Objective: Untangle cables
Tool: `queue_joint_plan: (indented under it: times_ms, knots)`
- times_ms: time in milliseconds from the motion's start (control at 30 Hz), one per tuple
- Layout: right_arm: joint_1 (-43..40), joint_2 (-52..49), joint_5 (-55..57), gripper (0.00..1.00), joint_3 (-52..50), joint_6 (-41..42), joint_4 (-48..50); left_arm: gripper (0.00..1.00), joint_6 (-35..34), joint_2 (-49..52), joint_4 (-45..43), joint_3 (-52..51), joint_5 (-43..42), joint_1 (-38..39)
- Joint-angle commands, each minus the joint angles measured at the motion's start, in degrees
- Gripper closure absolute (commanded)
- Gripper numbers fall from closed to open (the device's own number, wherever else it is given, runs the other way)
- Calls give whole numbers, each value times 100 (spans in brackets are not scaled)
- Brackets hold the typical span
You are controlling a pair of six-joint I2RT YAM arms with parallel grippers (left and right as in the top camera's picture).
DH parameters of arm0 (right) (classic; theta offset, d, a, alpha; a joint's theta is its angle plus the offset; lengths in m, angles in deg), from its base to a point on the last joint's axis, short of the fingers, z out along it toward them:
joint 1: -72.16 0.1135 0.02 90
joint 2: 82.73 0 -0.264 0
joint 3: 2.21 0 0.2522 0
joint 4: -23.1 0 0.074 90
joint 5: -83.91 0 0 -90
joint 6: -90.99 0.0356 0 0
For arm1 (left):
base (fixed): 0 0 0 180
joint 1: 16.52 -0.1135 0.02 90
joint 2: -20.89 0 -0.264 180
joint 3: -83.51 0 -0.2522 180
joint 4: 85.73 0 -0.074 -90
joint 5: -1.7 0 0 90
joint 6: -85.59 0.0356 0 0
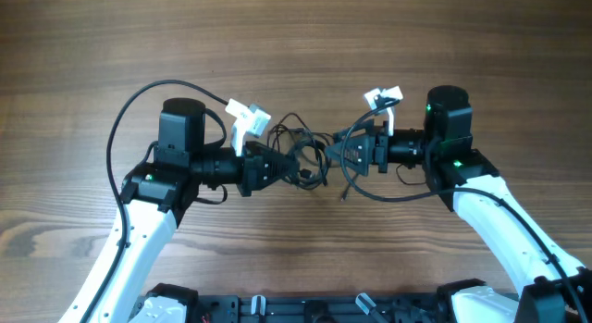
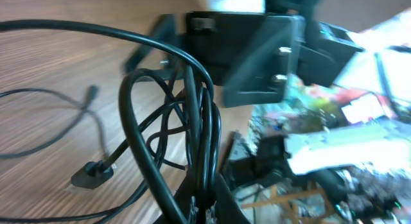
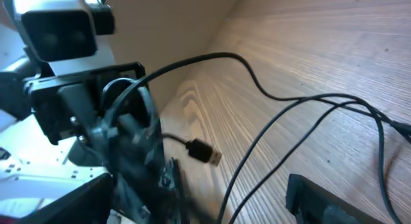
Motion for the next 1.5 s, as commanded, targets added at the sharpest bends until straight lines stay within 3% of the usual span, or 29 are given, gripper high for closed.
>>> queue_joint_plan:
  times_ms: [0, 100, 167, 233, 300, 400, 467, 567, 700, 833, 967, 1067, 1267, 1467]
  knots:
    - [240, 85, -90, 26, 28, -98, 118, 94, 573, 20, -15, 35, -979, -35]
    - [417, 81, -92, 49, 28, 35, 332, 89, 575, 20, -15, 35, -957, -35]
    - [470, 81, -90, 74, 28, 240, 481, 85, 570, 20, -11, 35, -793, -35]
    - [472, 81, -46, 95, 28, 444, 562, 71, 568, 20, 85, 35, -420, -37]
    - [472, 81, 164, 96, 28, 717, 546, 51, 551, 20, 254, 35, 59, -37]
    - [472, 81, 470, 96, 28, 1126, 538, 31, 546, 20, 463, 35, 507, -37]
    - [472, 81, 647, 96, 28, 1412, 538, 24, 514, 20, 501, 35, 560, -37]
    - [472, 81, 905, 96, 28, 1770, 538, 0, 308, 20, 472, 35, 669, -37]
    - [474, 81, 1117, 96, 28, 2024, 531, 0, -415, 20, 452, 35, 1449, -37]
    - [479, 81, 1499, 96, 28, 2374, 389, 0, -2382, 20, 610, 35, 3418, -37]
    - [538, 74, 1674, 96, 28, 2465, 387, 0, -3530, 20, 732, 35, 3943, -37]
    - [632, 74, 1834, 96, 28, 2461, 385, 0, -3856, 20, 754, 35, 3945, -35]
    - [708, 74, 2271, 96, 28, 2417, 404, 0, -3849, 20, 754, 35, 3945, -35]
    - [708, 74, 1971, 96, 28, 2144, 839, 0, -3847, 20, 691, 35, 3832, 26]
